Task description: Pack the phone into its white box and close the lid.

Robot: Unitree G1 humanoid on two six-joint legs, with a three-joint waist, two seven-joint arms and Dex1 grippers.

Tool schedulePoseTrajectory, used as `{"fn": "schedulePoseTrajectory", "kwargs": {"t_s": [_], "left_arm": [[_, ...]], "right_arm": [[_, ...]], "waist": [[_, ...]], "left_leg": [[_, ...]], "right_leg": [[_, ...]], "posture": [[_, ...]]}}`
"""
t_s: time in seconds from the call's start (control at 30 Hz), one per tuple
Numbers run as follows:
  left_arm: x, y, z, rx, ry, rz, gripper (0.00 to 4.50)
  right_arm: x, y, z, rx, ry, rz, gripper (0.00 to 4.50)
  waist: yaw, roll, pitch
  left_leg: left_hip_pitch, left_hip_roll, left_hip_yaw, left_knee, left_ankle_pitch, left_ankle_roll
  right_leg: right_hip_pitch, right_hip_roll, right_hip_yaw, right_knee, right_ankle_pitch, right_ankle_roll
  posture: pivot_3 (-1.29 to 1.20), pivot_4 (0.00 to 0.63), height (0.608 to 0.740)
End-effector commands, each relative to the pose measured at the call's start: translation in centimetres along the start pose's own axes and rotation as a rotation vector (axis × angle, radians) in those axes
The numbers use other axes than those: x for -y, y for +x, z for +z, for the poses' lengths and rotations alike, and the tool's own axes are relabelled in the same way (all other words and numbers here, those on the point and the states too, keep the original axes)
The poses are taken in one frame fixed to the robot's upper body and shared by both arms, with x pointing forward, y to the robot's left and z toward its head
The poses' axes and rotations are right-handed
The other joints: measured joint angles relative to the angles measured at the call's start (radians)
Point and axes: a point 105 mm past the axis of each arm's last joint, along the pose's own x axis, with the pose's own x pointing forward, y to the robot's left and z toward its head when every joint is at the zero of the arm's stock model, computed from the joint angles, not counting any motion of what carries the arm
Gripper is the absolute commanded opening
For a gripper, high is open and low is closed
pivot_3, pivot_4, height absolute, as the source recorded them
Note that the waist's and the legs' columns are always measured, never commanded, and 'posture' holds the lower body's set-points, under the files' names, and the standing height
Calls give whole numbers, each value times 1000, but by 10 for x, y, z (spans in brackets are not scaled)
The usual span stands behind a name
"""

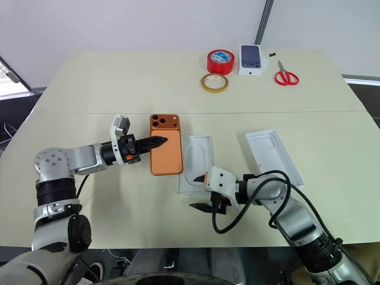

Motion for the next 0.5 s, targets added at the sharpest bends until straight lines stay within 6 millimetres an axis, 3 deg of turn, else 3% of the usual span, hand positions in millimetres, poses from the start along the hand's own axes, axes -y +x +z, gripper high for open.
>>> {"fn": "schedulePoseTrajectory", "kwargs": {"t_s": [0.03,0.13,0.23,0.37,0.5], "left_arm": [[11,5,0,-14,43,-41,0],[11,9,-3,-23,34,-50,0],[9,15,-9,-33,17,-53,0],[-1,28,-22,-59,-30,-29,0],[-1,34,-29,-82,-40,-32,1745]], "right_arm": [[13,-30,30,132,12,-45,4480],[33,-59,31,168,62,-125,4480],[55,-85,13,103,53,-231,4480],[69,-97,-3,26,6,-292,4480],[72,-92,-5,32,-15,-295,4500]], "waist": [[0,0,0],[2,0,0],[4,0,0],[2,0,0],[-2,0,0]], "left_leg": [[0,0,0,0,0,0],[0,0,0,0,0,0],[0,0,0,0,0,0],[0,1,0,0,0,0],[1,1,0,1,0,0]], "right_leg": [[0,0,0,0,0,0],[0,0,0,0,0,0],[0,0,0,0,0,0],[0,1,0,1,0,0],[1,1,0,2,0,0]], "posture": [[0,150,740],[0,150,740],[0,150,740],[0,150,740],[0,150,740]]}}
